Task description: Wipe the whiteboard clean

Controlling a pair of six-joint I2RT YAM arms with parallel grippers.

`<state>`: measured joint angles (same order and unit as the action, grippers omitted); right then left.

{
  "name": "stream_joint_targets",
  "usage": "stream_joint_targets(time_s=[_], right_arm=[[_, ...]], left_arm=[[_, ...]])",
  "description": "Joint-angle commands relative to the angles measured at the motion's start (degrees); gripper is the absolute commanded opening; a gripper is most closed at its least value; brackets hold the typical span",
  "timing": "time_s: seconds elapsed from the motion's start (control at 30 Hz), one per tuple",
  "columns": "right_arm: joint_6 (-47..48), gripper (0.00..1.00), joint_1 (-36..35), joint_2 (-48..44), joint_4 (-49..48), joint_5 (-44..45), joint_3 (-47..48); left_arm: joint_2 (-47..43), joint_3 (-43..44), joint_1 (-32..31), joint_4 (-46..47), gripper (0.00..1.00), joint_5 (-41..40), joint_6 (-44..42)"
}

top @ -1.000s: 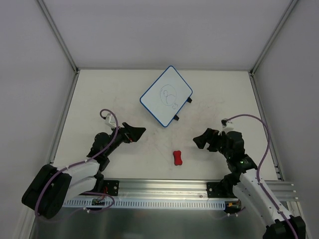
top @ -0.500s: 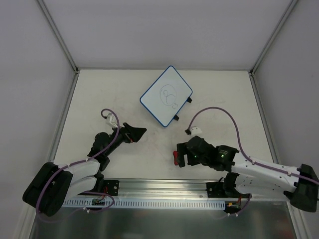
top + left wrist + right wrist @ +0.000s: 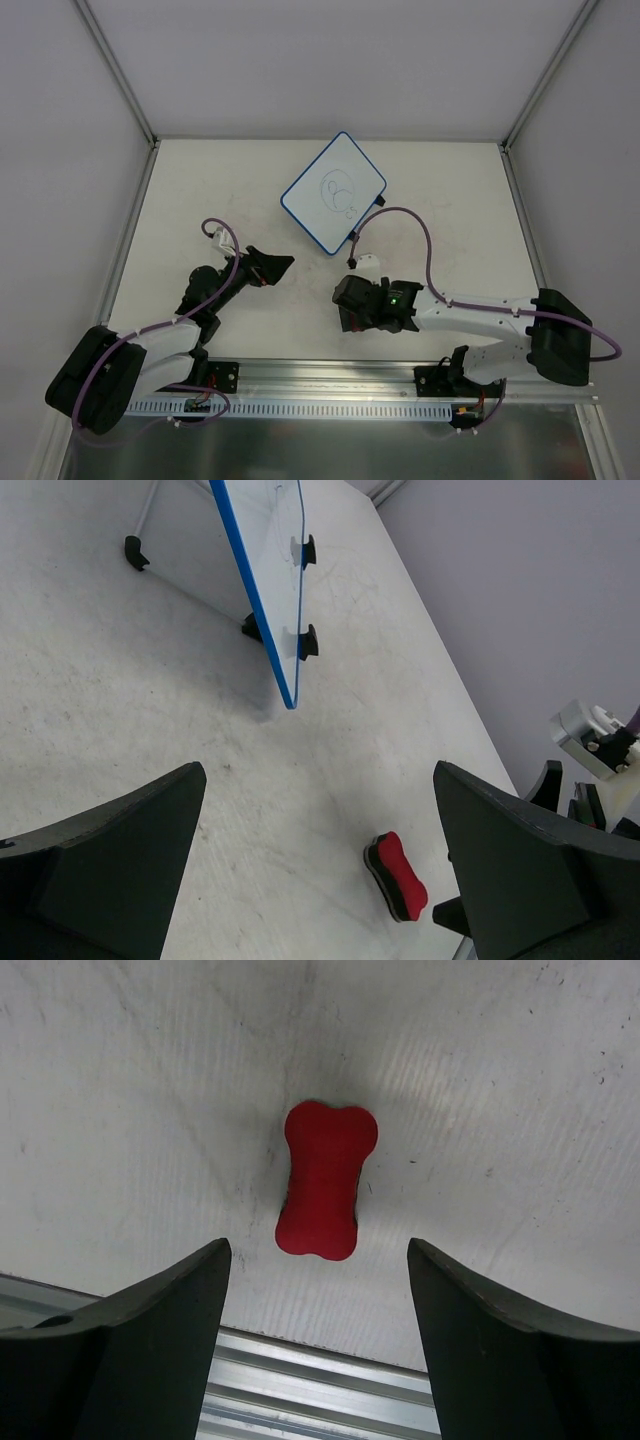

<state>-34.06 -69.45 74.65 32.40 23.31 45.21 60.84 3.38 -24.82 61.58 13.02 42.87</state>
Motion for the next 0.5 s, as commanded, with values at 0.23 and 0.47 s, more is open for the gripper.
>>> stream_joint_targets(time_s=[0.23,0.47], right_arm=[[-0.4,0.73,2.3,7.9,-0.7,-2.2,5.0],[1.8,0.65,4.8,9.4,-2.0,-5.5,4.7]], left_arm=[[-1.3,-0.3,-0.5,4.5,0.99,0.5,-0.6],[-1.2,-0.2,-0.5,4.6,0.99,0.5,-0.5]])
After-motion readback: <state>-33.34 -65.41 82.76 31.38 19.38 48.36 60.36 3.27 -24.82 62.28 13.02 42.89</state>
